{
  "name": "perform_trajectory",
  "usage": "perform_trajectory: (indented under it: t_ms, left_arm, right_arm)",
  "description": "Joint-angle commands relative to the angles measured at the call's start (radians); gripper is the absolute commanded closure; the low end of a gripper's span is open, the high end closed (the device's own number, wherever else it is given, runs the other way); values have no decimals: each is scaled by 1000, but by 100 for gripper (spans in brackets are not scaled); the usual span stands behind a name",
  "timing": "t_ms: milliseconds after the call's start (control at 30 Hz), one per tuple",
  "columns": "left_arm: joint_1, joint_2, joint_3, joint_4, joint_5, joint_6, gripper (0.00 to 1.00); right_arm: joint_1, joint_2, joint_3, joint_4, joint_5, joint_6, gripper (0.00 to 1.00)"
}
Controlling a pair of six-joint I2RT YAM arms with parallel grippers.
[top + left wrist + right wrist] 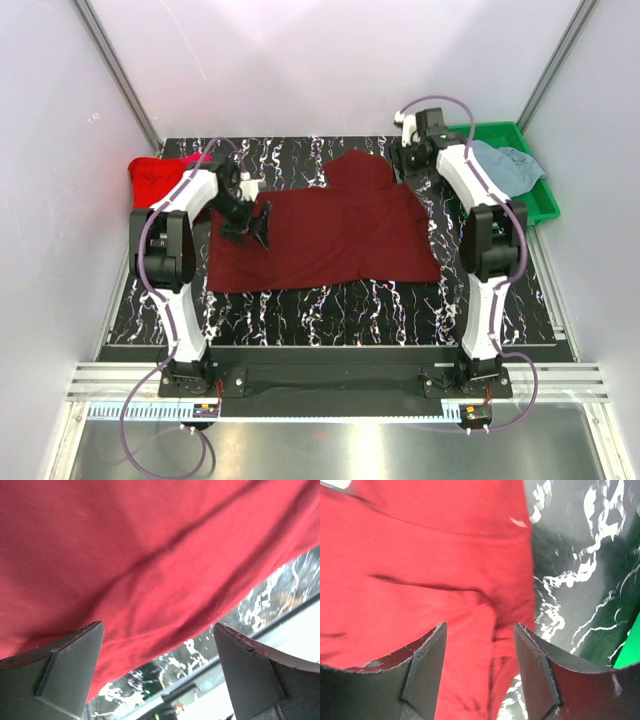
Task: Fold and stack the t-shirts
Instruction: Fold the tshirt
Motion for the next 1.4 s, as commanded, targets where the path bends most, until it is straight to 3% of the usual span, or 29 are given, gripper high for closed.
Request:
perform_trajectory:
  t_ms: [0, 167, 333, 1100, 1267, 1367]
  left_arm:
    - [58, -9, 21, 19, 25, -22, 1]
    - [79, 78, 62, 21, -27, -24, 1]
    - [89, 158, 136, 29, -55, -25, 1]
    - [86, 359, 400, 32, -164, -34, 1]
    - [72, 303, 397, 54, -182, -50, 1]
    - [50, 129, 376, 85, -231, -64, 1]
  right_arm:
    - [-4, -107, -19, 34, -158, 30, 37]
    - [-4, -44, -52, 0, -266, 126, 39]
    - [2, 37, -19, -56, -318, 90, 39]
    - [-29, 214, 53, -30, -192, 117, 39]
    - [-27, 221, 78, -37, -197, 110, 39]
    - [-29, 191, 86, -35, -204, 111, 39]
